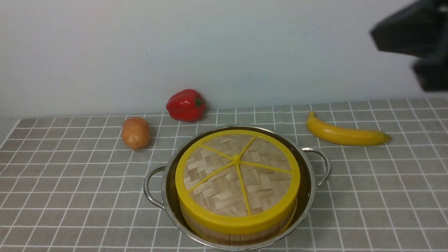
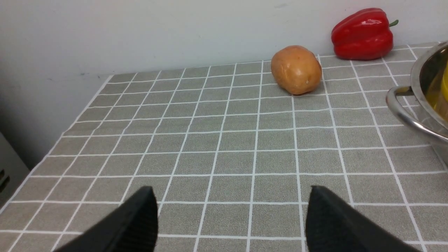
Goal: Place the steamer in the pot on the grey tablecloth, and put the lid on the steamer.
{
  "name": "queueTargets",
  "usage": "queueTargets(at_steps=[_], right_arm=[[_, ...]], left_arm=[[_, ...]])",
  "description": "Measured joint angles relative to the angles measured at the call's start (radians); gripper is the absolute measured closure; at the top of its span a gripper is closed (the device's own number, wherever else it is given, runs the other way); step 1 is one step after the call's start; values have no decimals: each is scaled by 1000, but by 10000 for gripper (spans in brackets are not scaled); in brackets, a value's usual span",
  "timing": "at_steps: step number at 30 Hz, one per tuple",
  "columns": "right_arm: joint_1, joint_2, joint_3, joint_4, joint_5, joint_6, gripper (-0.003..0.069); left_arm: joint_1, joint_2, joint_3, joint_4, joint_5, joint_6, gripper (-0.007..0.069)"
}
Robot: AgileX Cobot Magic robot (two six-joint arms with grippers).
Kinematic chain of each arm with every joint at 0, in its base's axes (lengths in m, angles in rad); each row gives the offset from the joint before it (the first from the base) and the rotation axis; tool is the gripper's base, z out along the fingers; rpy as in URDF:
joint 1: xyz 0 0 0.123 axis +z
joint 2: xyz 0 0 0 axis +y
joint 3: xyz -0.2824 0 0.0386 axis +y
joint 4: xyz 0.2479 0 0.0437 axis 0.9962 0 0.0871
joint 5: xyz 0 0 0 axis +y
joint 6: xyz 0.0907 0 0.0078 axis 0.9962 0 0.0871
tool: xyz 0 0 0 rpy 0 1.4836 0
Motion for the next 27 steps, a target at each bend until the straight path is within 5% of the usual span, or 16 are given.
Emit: queueTargets(at_steps=[5, 12, 16, 27], right_arm=[[-130, -316, 335, -50, -213, 28, 613], [-455, -640, 756, -66, -504, 257, 582], [-553, -797, 962, -72, -637, 325, 565], [-563, -995, 1294, -60, -774, 340, 519]], left_arm=[[0, 0, 0, 0, -1, 0, 99], [0, 0, 0, 0, -1, 0, 99], [0, 0, 0, 0, -1, 0, 99], [0, 0, 0, 0, -1, 0, 99]])
